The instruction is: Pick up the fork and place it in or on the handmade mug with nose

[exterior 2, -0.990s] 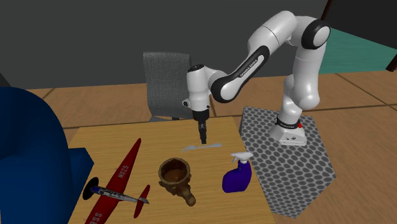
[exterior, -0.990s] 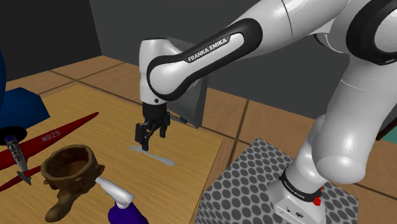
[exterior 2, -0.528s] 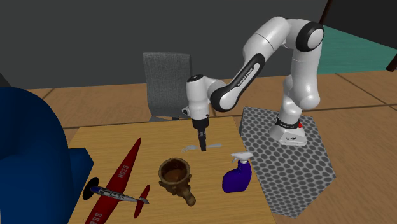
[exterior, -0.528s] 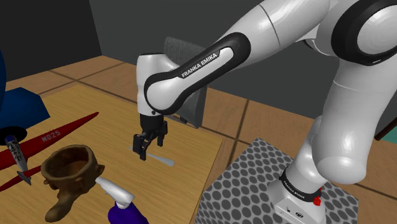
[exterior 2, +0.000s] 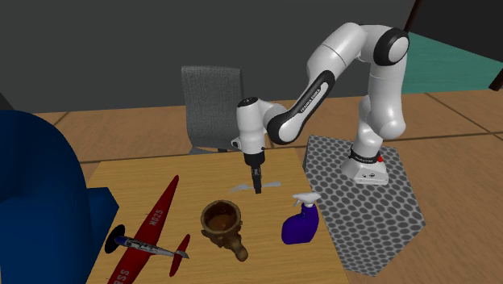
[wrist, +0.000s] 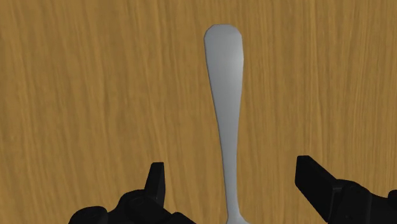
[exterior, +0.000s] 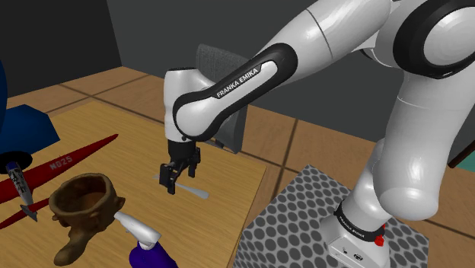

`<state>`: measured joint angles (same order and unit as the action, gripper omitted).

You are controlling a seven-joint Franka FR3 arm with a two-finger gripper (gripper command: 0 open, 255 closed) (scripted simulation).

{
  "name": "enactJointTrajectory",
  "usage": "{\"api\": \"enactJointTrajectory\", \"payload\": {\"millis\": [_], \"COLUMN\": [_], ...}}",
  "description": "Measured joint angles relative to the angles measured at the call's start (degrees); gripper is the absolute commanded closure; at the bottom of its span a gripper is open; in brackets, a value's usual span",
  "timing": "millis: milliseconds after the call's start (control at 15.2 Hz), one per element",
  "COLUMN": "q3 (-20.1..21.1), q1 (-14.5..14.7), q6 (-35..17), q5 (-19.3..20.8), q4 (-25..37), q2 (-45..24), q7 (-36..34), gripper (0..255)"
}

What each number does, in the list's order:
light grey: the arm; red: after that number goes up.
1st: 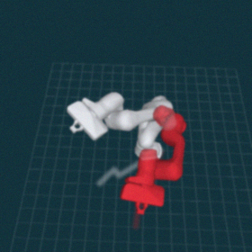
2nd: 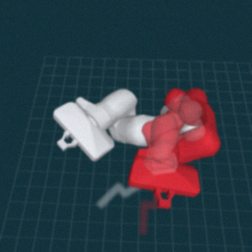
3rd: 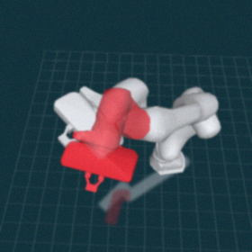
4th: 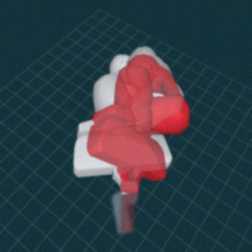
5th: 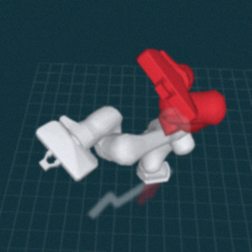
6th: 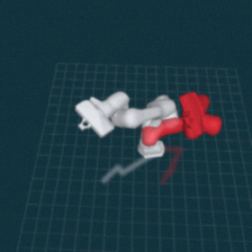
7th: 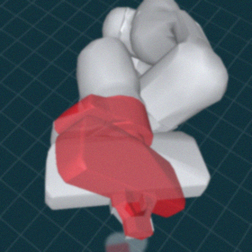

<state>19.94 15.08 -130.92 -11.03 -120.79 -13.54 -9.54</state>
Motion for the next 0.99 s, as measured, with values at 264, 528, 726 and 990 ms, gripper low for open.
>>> {"api": "enactJointTrajectory", "payload": {"millis": [264, 528, 726, 990], "q3": [0.1, 0.0, 0.0, 0.2], "q1": [0.0, 0.0, 0.0, -0.2], "q6": [0.1, 0.0, 0.3, 2.8], "q5": [0.0, 0.0, 0.0, -0.4], "q4": [0.1, 0.1, 0.1, 0.9], "q2": [0.1, 0.2, 0.3, 2.0], "q7": [0.0, 0.0, 0.0, -0.3], "gripper": [255, 255, 255, 255]}}
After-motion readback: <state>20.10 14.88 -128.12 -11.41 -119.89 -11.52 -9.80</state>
